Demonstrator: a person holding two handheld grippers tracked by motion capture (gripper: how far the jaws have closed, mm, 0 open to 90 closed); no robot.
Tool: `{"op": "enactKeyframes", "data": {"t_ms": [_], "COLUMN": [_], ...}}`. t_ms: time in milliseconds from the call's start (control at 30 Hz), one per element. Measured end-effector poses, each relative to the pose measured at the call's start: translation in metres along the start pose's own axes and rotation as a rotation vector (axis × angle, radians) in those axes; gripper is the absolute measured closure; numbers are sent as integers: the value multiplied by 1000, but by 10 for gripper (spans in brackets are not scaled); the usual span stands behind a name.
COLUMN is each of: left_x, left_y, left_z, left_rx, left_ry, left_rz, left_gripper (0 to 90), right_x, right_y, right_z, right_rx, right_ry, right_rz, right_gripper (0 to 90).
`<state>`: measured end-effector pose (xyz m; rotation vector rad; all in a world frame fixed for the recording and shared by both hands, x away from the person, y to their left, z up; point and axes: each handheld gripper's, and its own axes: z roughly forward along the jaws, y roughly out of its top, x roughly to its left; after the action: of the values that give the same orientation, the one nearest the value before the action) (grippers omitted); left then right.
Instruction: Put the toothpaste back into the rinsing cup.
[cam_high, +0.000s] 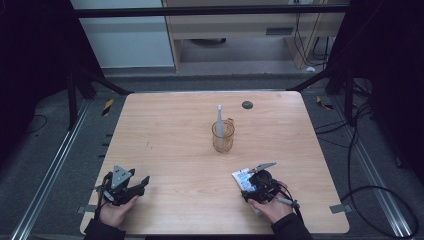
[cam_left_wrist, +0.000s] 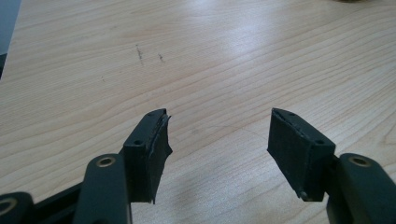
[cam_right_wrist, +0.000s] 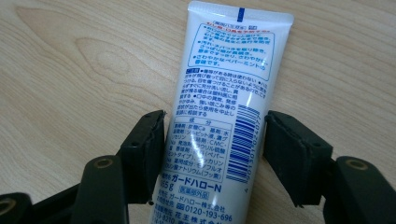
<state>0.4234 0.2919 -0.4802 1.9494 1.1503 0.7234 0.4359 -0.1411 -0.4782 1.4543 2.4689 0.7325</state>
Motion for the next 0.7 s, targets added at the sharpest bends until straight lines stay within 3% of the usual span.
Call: {"op": "enactKeyframes", "data": {"t_ms": [300,400,700], "left_x": [0,-1,-1], "left_y": [0,0,1], "left_z": [1,1,1], "left_rx": [2,2,6], "left_ry": [-2,-1,-3], "left_rz": [-2,-1,-2], "left_gripper": [373,373,371], "right_x": [2,4,4], "right_y": [2,3,8], "right_z": [3,2,0], "right_rx": [24,42,68], "right_ry": [-15,-18,-16], "right_rz": [-24,-36,-13], "right_gripper": [401,448,567]}}
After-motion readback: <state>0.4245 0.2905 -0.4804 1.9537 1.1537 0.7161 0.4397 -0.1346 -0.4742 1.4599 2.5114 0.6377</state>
